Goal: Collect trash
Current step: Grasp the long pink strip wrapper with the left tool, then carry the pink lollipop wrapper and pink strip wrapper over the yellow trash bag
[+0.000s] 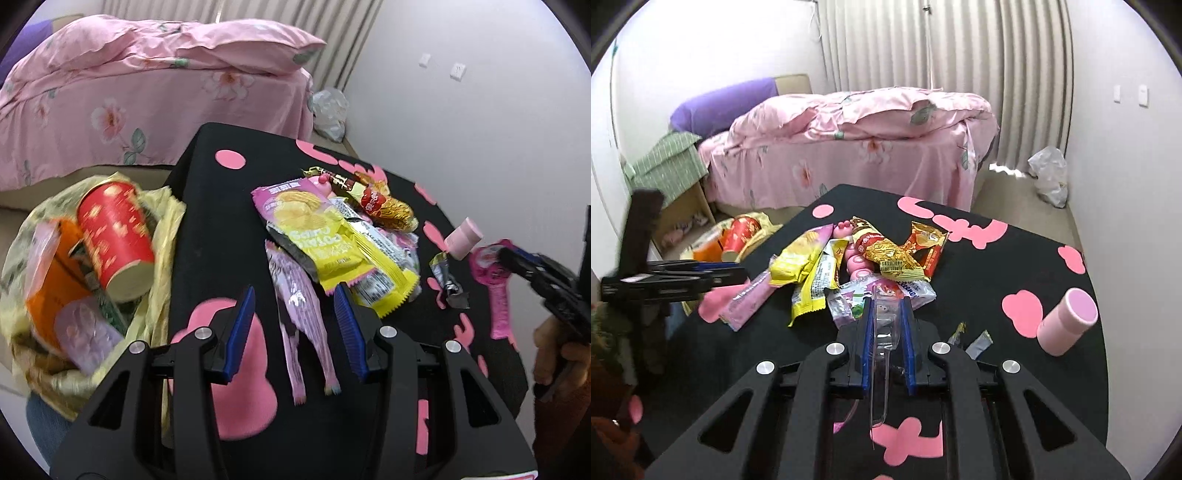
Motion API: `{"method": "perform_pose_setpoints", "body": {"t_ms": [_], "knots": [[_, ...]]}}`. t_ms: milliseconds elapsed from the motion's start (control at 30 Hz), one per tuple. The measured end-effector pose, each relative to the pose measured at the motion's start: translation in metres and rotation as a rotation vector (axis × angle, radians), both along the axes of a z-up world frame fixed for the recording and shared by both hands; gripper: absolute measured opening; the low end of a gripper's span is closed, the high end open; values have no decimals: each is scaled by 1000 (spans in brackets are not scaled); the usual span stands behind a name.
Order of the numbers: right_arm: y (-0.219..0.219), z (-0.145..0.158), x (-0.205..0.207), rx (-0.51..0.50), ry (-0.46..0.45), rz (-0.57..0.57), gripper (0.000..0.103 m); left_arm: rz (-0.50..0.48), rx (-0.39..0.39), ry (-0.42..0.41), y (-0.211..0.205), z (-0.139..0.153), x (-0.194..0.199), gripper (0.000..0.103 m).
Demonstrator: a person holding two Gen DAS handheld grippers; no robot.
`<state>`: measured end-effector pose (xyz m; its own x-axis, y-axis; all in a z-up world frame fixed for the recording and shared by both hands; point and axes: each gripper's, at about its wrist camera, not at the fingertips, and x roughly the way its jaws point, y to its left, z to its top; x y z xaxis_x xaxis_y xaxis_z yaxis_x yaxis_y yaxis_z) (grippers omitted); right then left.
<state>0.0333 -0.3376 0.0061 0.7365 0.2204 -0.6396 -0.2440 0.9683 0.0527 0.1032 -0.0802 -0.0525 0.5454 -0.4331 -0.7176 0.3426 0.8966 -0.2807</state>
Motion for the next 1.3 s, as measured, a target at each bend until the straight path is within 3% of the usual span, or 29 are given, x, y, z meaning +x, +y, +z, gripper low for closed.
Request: {"method": "perform_pose_setpoints", "body": {"t_ms": [167, 233, 367, 733, 900, 1300], "knots": [[-3, -7, -10, 25, 8, -16, 14, -25, 43, 110, -15, -16, 25, 42], [-3, -10, -12, 20, 11, -25, 14, -19, 59, 102, -18, -16, 24, 21], [1, -9, -16, 31, 6, -30, 14, -28, 53, 68, -13, -7, 8, 15], [58, 39, -12, 28, -109, 31, 14, 34, 10, -172, 39, 64, -48, 15], [102, 55, -3, 4, -134, 87, 14, 105, 4, -251, 70, 80, -60, 15], [193, 63, 18, -46, -139, 228, 14, 312, -84, -234, 157, 69, -54, 15]]}}
